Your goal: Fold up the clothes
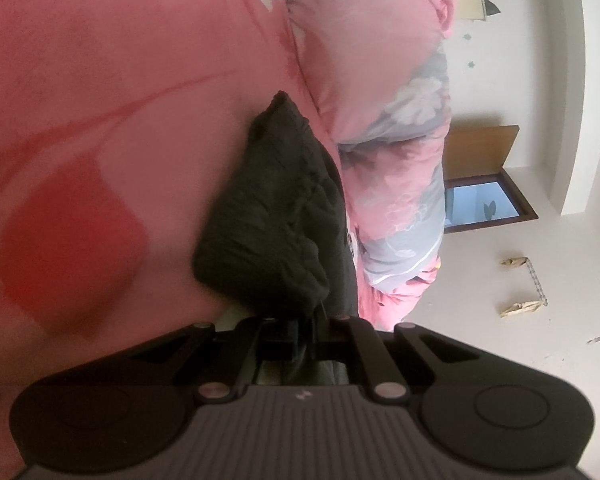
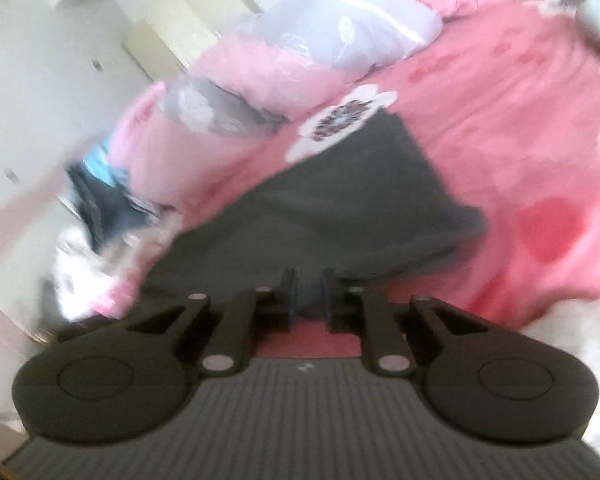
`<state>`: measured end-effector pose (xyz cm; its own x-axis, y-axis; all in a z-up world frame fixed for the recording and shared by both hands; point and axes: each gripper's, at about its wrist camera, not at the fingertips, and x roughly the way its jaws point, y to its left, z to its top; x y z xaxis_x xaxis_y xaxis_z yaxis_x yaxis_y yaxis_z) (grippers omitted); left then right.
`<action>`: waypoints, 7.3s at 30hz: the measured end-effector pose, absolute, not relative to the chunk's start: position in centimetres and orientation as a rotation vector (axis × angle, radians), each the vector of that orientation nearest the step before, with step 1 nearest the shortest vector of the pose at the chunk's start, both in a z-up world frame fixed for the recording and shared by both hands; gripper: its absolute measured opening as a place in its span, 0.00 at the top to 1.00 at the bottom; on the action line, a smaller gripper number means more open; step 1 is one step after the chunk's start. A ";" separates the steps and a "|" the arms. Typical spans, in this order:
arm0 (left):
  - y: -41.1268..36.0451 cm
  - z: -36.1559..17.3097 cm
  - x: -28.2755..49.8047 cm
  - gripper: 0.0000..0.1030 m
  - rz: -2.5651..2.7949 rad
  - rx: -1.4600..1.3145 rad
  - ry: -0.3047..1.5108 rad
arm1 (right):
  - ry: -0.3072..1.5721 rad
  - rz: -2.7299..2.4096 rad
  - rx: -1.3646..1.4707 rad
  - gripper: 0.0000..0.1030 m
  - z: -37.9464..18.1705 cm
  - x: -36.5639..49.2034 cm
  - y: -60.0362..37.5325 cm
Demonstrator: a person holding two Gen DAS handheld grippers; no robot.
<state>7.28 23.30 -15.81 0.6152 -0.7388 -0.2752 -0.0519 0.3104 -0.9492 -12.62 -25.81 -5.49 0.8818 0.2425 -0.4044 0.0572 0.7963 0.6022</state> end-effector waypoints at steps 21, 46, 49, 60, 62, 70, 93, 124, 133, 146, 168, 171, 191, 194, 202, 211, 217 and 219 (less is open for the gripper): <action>24.1 -12.8 5.0 0.54 -0.544 -0.911 0.732 | 0.490 0.029 0.338 0.75 -3.4 -11.4 -20.3; 16.2 -5.8 -0.6 0.36 -0.373 -0.280 0.496 | 0.554 0.158 0.208 0.42 -9.7 -8.3 -15.4; 18.0 -6.4 -1.0 0.30 -0.408 -0.395 0.547 | 0.557 0.179 0.160 0.26 -9.8 -8.2 -14.5; 21.8 -12.6 5.4 0.31 -0.423 -0.900 0.701 | 0.572 0.162 0.163 0.16 -9.3 -7.8 -13.8; 21.8 -12.5 5.7 0.33 -0.398 -0.883 0.680 | 0.572 0.158 0.162 0.16 -9.4 -7.9 -13.7; 21.6 -11.1 5.7 0.48 -0.236 -0.603 0.603 | 0.563 0.146 0.230 0.16 -9.3 -8.1 -14.2; 11.8 1.2 0.0 0.29 -0.543 -0.119 0.310 | 0.358 0.072 0.621 0.15 -5.2 -13.0 -22.5; -5.9 -9.4 -5.7 0.61 -0.944 0.559 0.499 | 0.470 -0.039 1.055 0.51 -12.1 -14.0 -30.0; -5.2 -9.1 -4.4 0.90 -0.950 0.477 0.520 | 0.462 -0.054 1.036 0.91 -12.5 -13.1 -30.3; -3.2 -6.4 -1.3 0.94 -0.995 0.285 0.567 | 0.378 0.008 0.985 0.96 -9.7 -11.9 -30.5; -0.2 -8.3 11.1 0.59 -0.845 -0.182 0.914 | 0.394 0.081 1.249 0.90 -13.7 -0.8 -33.5; 0.7 -7.8 11.1 0.54 -0.832 -0.245 0.877 | 0.363 0.103 1.304 0.90 -14.7 -0.6 -33.9; -4.8 -5.6 2.5 0.61 -0.819 0.239 0.541 | 0.188 0.107 1.248 0.72 -13.8 -3.3 -34.3; -4.8 -6.3 3.5 0.94 -0.810 0.166 0.590 | 0.193 0.097 1.249 0.72 -14.2 -3.4 -34.3; 1.8 -9.2 9.1 0.97 -0.921 -0.519 0.867 | 0.236 0.086 1.115 0.72 -13.5 -2.9 -33.5; 5.4 -13.5 11.0 0.97 -0.868 -0.837 0.985 | 0.286 0.217 0.616 0.73 -8.9 -2.0 -27.2; 4.5 -12.6 9.7 0.97 -0.794 -0.644 0.936 | 0.364 0.370 0.309 0.73 -7.8 -0.3 -21.1; 4.4 -12.0 9.1 0.95 -0.763 -0.565 0.905 | 0.414 0.363 0.262 0.73 -8.2 0.9 -20.0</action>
<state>9.14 4.41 -11.98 0.3944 -0.7835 -0.4803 0.3411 0.6101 -0.7152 0.94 -19.99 -8.25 0.8534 0.3930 -0.3425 -0.2881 0.9031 0.3184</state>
